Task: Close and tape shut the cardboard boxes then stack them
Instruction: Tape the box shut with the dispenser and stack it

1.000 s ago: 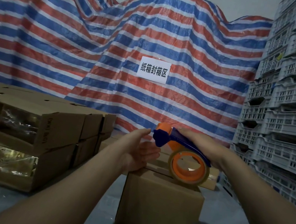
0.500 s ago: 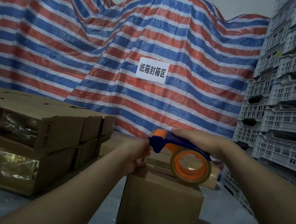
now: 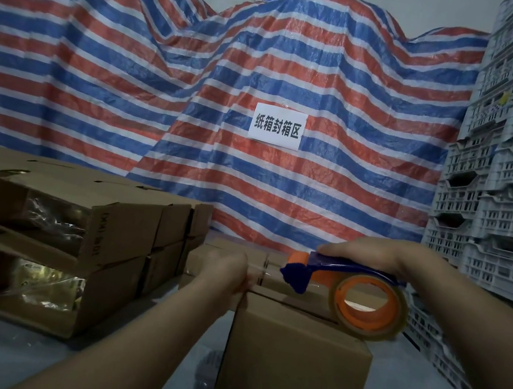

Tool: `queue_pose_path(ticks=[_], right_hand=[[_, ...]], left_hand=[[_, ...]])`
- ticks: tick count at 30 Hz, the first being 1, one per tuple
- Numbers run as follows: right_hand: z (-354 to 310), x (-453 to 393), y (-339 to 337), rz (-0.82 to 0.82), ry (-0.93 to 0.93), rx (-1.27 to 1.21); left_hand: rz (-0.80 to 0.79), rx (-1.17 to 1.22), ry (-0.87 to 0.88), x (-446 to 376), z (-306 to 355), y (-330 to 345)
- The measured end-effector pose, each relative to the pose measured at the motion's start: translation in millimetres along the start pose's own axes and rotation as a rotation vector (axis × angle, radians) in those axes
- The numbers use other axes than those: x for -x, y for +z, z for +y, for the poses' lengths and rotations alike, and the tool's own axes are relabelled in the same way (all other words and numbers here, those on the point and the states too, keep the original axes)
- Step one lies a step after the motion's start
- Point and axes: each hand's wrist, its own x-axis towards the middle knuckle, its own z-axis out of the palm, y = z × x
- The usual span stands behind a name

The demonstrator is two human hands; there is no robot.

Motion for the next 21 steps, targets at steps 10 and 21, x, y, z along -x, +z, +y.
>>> queue_pose_path(ticks=[10,21], right_hand=[[-23.9,-20.0,12.1,0.026,0.034,0.26],[-25.6,-25.1,16.6,0.001,0.026,0.292]], left_hand=[[-0.033,-0.28,0.057,-10.3,-16.1,-37.8],[-0.056,-0.386,-0.01,-13.1,-42.1,-40.8]])
